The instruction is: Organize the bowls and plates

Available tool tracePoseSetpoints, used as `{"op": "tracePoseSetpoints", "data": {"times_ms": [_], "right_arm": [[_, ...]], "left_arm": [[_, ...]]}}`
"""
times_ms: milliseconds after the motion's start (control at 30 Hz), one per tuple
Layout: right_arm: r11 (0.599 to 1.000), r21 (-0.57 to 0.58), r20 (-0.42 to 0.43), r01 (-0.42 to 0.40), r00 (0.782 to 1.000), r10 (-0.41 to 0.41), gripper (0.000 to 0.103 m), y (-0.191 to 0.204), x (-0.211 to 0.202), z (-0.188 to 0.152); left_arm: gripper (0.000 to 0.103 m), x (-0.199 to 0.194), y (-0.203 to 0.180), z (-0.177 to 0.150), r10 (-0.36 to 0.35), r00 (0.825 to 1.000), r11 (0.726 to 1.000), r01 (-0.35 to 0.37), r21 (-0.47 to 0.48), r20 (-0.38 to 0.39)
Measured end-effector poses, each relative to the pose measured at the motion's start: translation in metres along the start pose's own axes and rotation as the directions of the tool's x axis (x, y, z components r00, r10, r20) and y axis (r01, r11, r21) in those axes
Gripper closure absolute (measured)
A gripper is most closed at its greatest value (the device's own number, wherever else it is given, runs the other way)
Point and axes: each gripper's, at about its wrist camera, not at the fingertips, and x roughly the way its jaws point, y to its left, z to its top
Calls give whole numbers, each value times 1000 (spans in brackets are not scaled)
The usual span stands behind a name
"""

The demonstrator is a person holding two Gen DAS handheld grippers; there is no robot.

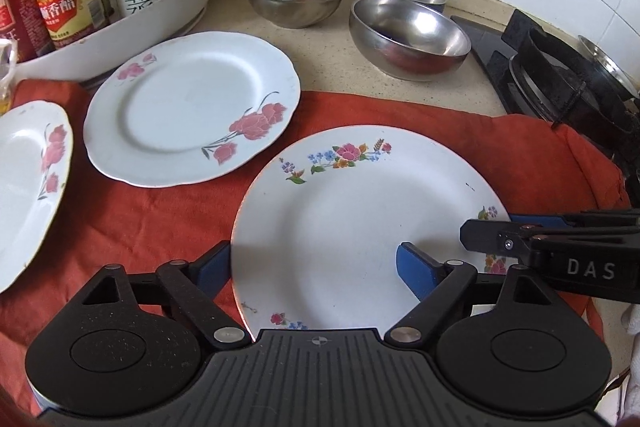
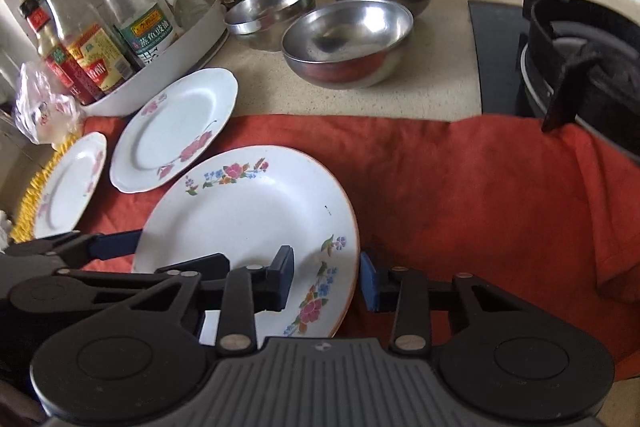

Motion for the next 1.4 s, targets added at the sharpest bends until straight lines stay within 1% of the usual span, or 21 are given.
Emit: {"op": "tracePoseSetpoints", "data": {"times_ms": [67,200,300,400,533,667,733,833,933,1033,1100,1200,1300,1400], "right_arm": [[1000,-2,-13,-13,1000,13,66,-2,-3,0],[999,-8,-20,-41,999,40,65,-10,-13,6],[998,-18,-14,-55,998,55,65,-13,-14,13],[998,-30,-6,-63,998,62,65,-12,-9,15],[998,-17,-13,-52,999,52,65,-16,-11,10],[999,27,-29,-22,999,23,65,-24,-16,5],[999,26,-23,-21,1000,21,65,-26,-18,5],[1000,-7,25,15,1000,-15,65,-22,-22,9],[999,-42,53,29,998,-27,65,-14,-22,16],[996,-90,64,12,998,-6,65,-1,-17,28],[991,-131,61,-13,998,21,65,10,-11,38],[982,-181,59,-48,997,59,64,27,2,59],[972,-229,63,-59,995,75,62,45,18,78],[960,-266,34,-83,995,95,60,62,44,95]], "left_arm": [[12,-3,-3,1,5,1000,1000,-5,-7,0],[11,-12,-12,6,5,999,1000,-5,6,32],[11,-16,-18,10,31,998,999,-31,17,54],[11,-13,-17,12,42,998,999,-42,-2,46],[11,-11,-19,7,27,999,1000,-27,-1,27],[13,-10,-23,3,-17,1000,1000,17,1,2],[13,-13,-21,0,-11,1000,1000,11,-6,6],[10,-20,-12,0,26,999,1000,-26,-17,24],[10,-24,2,0,75,997,996,-73,-49,27],[9,-29,19,3,105,994,990,-100,-104,37],[8,-31,31,6,129,991,983,-121,-140,45],[7,-30,50,12,161,986,967,-148,-208,48],[6,-23,64,20,185,982,951,-169,-258,39],[6,-15,76,28,196,980,936,-177,-305,32]]}}
